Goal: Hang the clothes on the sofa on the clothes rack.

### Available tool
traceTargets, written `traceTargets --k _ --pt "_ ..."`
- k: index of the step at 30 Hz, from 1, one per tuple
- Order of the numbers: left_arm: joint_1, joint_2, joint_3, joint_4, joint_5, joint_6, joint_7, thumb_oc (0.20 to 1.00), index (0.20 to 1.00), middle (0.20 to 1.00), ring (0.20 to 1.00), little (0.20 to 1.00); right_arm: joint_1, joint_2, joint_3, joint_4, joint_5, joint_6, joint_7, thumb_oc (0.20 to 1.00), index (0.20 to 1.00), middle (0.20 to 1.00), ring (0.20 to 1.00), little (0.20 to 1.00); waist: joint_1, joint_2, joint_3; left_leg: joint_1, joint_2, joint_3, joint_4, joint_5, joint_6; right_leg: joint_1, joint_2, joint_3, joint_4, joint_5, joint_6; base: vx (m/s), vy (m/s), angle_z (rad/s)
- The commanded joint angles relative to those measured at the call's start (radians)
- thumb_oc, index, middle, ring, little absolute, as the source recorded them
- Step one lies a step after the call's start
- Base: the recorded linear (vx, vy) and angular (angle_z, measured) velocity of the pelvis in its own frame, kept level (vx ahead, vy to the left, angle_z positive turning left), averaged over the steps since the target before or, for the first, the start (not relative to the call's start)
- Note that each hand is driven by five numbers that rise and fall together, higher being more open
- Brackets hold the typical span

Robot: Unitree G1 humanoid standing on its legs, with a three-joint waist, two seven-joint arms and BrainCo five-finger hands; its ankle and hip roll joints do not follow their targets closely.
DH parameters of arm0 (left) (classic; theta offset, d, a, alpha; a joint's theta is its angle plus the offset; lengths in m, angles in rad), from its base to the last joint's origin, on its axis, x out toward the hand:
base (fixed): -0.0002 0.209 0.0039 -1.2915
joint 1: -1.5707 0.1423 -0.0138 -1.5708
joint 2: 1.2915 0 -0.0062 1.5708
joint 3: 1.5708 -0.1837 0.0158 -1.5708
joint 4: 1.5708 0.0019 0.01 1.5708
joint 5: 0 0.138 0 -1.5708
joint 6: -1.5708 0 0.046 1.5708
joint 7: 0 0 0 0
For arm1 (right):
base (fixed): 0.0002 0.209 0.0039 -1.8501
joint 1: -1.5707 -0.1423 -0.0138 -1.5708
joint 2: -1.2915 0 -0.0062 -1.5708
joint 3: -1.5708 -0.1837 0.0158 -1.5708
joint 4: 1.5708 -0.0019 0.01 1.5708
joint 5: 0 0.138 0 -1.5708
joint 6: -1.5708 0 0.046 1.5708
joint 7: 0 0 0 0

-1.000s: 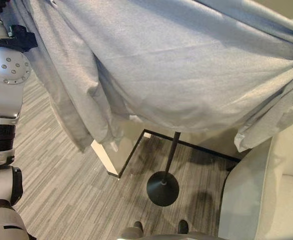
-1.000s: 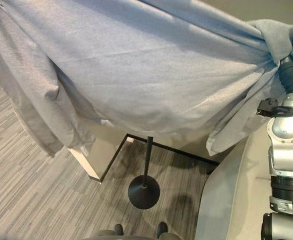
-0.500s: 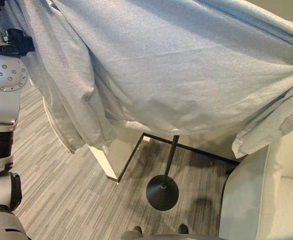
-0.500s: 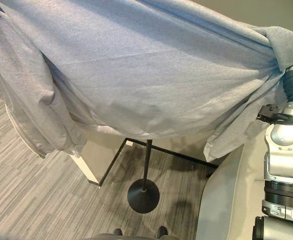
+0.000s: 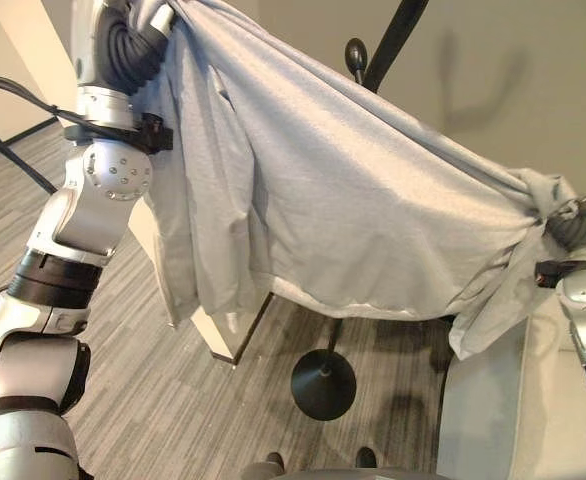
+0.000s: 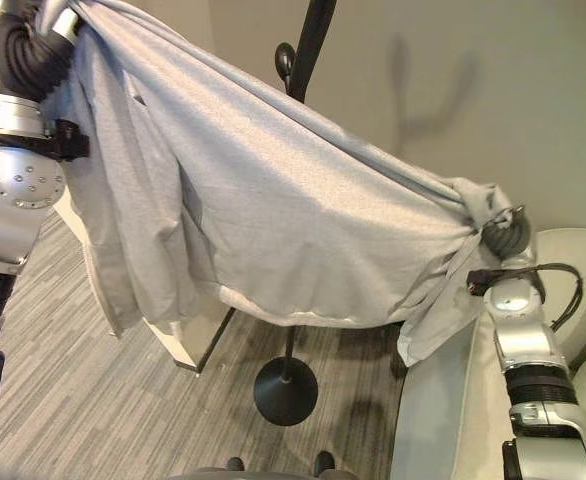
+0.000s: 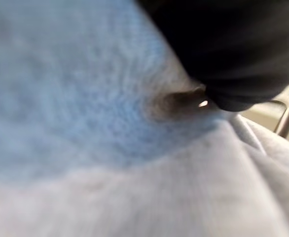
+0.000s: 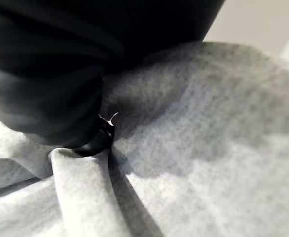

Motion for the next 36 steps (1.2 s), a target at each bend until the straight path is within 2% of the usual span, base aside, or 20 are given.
traceTargets --k 1,2,8,10,16,17,19,20,21,22,23,24,25,26,27,29,32,34,36 --pt "-0.189 0.026 0.007 0.146 -0.033 0.0 0.017 0.2 0.2 0.2 0.2 0.2 -0.115 -0.044 -0.018 0.003 0.001 -0.014 0.0 0.2 0.2 0.2 0.2 0.2 0.013 0.035 0.034 0.065 0.029 -0.033 -0.016 -0.038 -0.005 0.022 -0.043 -0.029 0.002 0.002 -0.011 0.0 0.0 0.0" --pt "-0.177 0.027 -0.001 0.213 -0.054 0.004 0.01 0.2 0.2 0.2 0.2 0.2 -0.126 -0.035 0.01 0.013 0.003 -0.014 0.011 0.2 0.2 0.2 0.2 0.2 0.009 0.035 0.036 0.066 0.029 -0.033 -0.016 -0.04 -0.006 0.021 -0.044 -0.029 0.002 0.001 -0.011 0.0 0.0 0.0" --pt "-0.043 0.058 0.028 0.333 -0.066 0.009 -0.026 0.2 0.2 0.2 0.2 0.2 -0.101 0.009 0.038 -0.011 0.005 -0.02 0.052 0.2 0.2 0.2 0.2 0.2 -0.001 0.038 0.028 0.061 0.03 -0.03 -0.016 -0.042 -0.008 0.012 -0.044 -0.03 0.002 0.0 -0.012 0.0 0.0 0.0" --pt "0.043 0.05 0.078 0.359 -0.068 0.012 -0.029 0.2 0.2 0.2 0.2 0.2 -0.103 0.021 0.041 -0.02 0.012 -0.024 0.058 0.2 0.2 0.2 0.2 0.2 -0.002 0.037 0.025 0.059 0.031 -0.03 -0.016 -0.042 -0.008 0.009 -0.044 -0.028 0.002 0.0 -0.012 0.0 0.0 0.0" --pt "0.293 -0.035 0.256 0.292 -0.057 0.02 -0.045 0.2 0.2 0.2 0.2 0.2 -0.034 0.062 0.038 -0.067 0.003 -0.027 0.092 0.2 0.2 0.2 0.2 0.2 -0.006 0.036 0.017 0.053 0.034 -0.031 -0.016 -0.042 -0.008 0.004 -0.044 -0.024 0.002 0.003 -0.01 0.0 0.002 -0.01" --pt "0.299 -0.037 0.26 0.287 -0.056 0.022 -0.046 0.2 0.2 0.2 0.2 0.2 -0.031 0.062 0.04 -0.069 0.003 -0.026 0.092 0.2 0.2 0.2 0.2 0.2 -0.007 0.037 0.015 0.053 0.034 -0.03 -0.016 -0.042 -0.008 0.003 -0.044 -0.023 0.002 0.003 -0.01 0.0 0.0 0.0" --pt "0.42 -0.107 0.347 0.21 -0.04 0.022 -0.06 0.2 0.2 0.2 0.2 0.2 0.042 0.097 -0.004 -0.096 -0.008 -0.028 0.101 0.2 0.2 0.2 0.2 0.2 -0.006 0.037 0.013 0.048 0.034 -0.031 -0.016 -0.04 -0.007 0.0 -0.044 -0.024 0.002 0.006 -0.01 0.0 0.0 0.0" --pt "0.458 -0.141 0.367 0.185 -0.041 0.022 -0.072 0.294 0.294 0.294 0.294 0.294 0.062 0.112 -0.018 -0.091 -0.005 -0.029 0.103 0.2 0.2 0.2 0.2 0.2 -0.006 0.038 0.011 0.044 0.034 -0.032 -0.016 -0.038 -0.007 -0.001 -0.044 -0.023 0.002 0.007 -0.009 0.0 0.0 0.0" --pt "0.496 -0.176 0.391 0.16 -0.043 0.021 -0.08 0.564 0.564 0.564 0.564 0.564 0.082 0.128 -0.026 -0.087 -0.002 -0.03 0.109 0.2 0.2 0.2 0.2 0.2 -0.006 0.038 0.008 0.042 0.035 -0.032 -0.016 -0.037 -0.007 -0.003 -0.045 -0.023 0.002 0.008 -0.009 0.0 0.0 0.0" --pt "0.547 -0.216 0.421 0.126 -0.044 0.02 -0.094 1.0 1.0 1.0 1.0 1.0 0.112 0.146 -0.034 -0.076 -0.003 -0.031 0.118 0.2 0.2 0.2 0.2 0.2 -0.007 0.039 0.003 0.039 0.035 -0.031 -0.016 -0.035 -0.007 -0.005 -0.045 -0.024 0.002 0.009 -0.008 0.0 0.0 0.0" --pt "0.583 -0.254 0.433 0.116 -0.054 0.016 -0.108 1.0 1.0 1.0 1.0 1.0 0.135 0.159 -0.036 -0.049 -0.007 -0.033 0.126 0.272 0.272 0.272 0.272 0.272 -0.007 0.04 0.001 0.037 0.036 -0.031 -0.016 -0.032 -0.007 -0.006 -0.045 -0.024 0.002 0.01 -0.008 0.0 0.0 0.0" --pt "0.587 -0.255 0.435 0.114 -0.053 0.017 -0.109 1.0 1.0 1.0 1.0 1.0 0.136 0.158 -0.035 -0.048 -0.007 -0.033 0.126 0.485 0.485 0.485 0.485 0.485 -0.008 0.041 -0.002 0.036 0.036 -0.031 -0.016 -0.032 -0.007 -0.008 -0.045 -0.024 0.002 0.01 -0.008 0.0 0.0 0.0" --pt "0.656 -0.323 0.459 0.104 -0.069 0.013 -0.136 1.0 1.0 1.0 1.0 1.0 0.183 0.186 -0.055 -0.012 -0.013 -0.035 0.139 1.0 1.0 1.0 1.0 1.0 -0.008 0.043 -0.011 0.035 0.038 -0.029 -0.016 -0.034 -0.006 -0.009 -0.044 -0.023 0.003 0.008 -0.007 0.0 0.0 0.0" --pt "0.682 -0.365 0.47 0.106 -0.083 0.01 -0.146 1.0 1.0 1.0 1.0 1.0 0.204 0.205 -0.059 0.018 -0.019 -0.036 0.145 1.0 1.0 1.0 1.0 1.0 -0.007 0.042 -0.015 0.028 0.037 -0.029 -0.016 -0.027 -0.005 -0.013 -0.046 -0.023 0.002 0.013 -0.007 0.02 0.015 0.03" --pt "0.684 -0.365 0.47 0.105 -0.082 0.011 -0.146 1.0 1.0 1.0 1.0 1.0 0.205 0.205 -0.059 0.019 -0.019 -0.037 0.145 1.0 1.0 1.0 1.0 1.0 -0.007 0.044 -0.016 0.031 0.039 -0.029 -0.016 -0.032 -0.005 -0.011 -0.044 -0.023 0.003 0.009 -0.006 0.01 0.009 0.03" --pt "0.762 -0.473 0.501 0.132 -0.121 0.008 -0.172 1.0 1.0 1.0 1.0 1.0 0.274 0.258 -0.086 0.101 -0.026 -0.042 0.16 1.0 1.0 1.0 1.0 1.0 -0.009 0.047 -0.034 0.023 0.04 -0.028 -0.016 -0.025 -0.004 -0.017 -0.046 -0.025 0.004 0.013 -0.005 0.0 0.0 0.0" --pt "0.813 -0.504 0.503 0.143 -0.116 0.006 -0.193 1.0 1.0 1.0 1.0 1.0 0.313 0.27 -0.095 0.138 -0.042 -0.048 0.169 1.0 1.0 1.0 1.0 1.0 -0.009 0.048 -0.044 0.017 0.042 -0.027 -0.016 -0.023 -0.005 -0.023 -0.045 -0.025 0.005 0.013 -0.003 0.0 0.002 -0.01" --pt "0.902 -0.574 0.513 0.191 -0.142 0.004 -0.225 1.0 1.0 1.0 1.0 1.0 0.393 0.296 -0.096 0.22 -0.075 -0.053 0.195 1.0 1.0 1.0 1.0 1.0 -0.01 0.051 -0.055 0.008 0.045 -0.027 -0.016 -0.018 -0.004 -0.03 -0.047 -0.027 0.004 0.016 -0.001 -0.01 0.008 -0.04" --pt "0.925 -0.603 0.505 0.224 -0.158 0.001 -0.245 1.0 1.0 1.0 1.0 1.0 0.406 0.295 -0.08 0.268 -0.093 -0.056 0.201 1.0 1.0 1.0 1.0 1.0 -0.01 0.054 -0.06 0.002 0.046 -0.025 -0.016 -0.014 -0.005 -0.032 -0.048 -0.028 0.003 0.016 0.001 -0.01 0.006 -0.02"
